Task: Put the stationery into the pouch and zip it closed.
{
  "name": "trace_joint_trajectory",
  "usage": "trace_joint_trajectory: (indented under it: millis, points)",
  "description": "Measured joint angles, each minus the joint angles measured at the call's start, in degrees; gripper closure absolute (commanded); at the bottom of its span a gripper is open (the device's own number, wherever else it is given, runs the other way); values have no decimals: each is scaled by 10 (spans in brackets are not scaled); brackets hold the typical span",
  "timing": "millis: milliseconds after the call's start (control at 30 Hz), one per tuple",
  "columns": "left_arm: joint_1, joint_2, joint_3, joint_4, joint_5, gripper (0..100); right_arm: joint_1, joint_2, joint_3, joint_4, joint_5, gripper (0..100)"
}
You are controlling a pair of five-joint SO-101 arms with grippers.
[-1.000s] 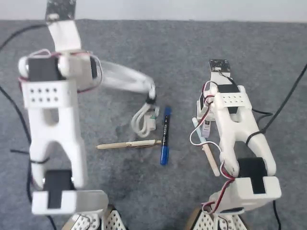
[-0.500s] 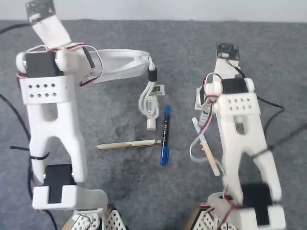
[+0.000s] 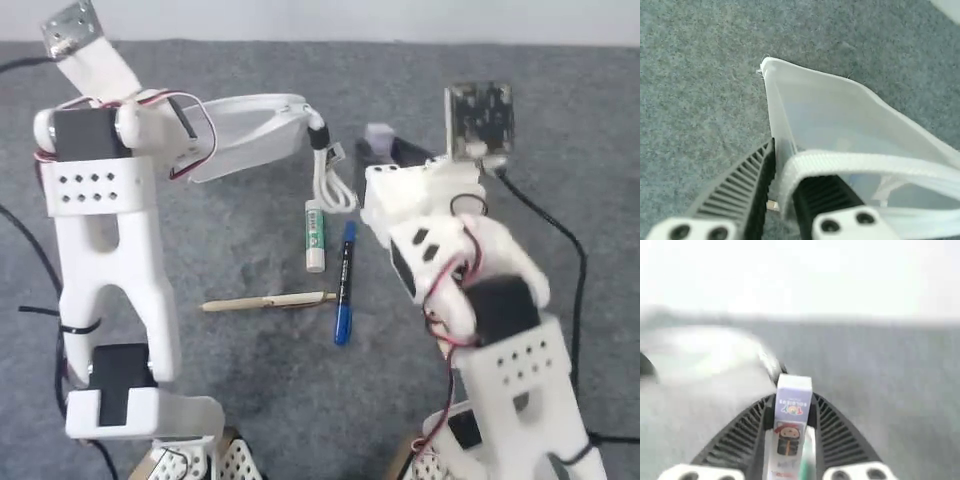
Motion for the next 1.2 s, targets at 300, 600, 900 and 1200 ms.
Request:
trace_joint_trajectory:
  millis: [300,600,900,1200]
  points:
    - [2,0,0,0,1,990,-84,-47,32,-164,44,992]
    - [2,0,16,0,1,990,-101,-43,32,-288,79,992]
    - [0,0,16,0,1,990,-102,86,32,-440,81,992]
    - [24,0,16,0,1,991,-103,220,43,-571,81,992]
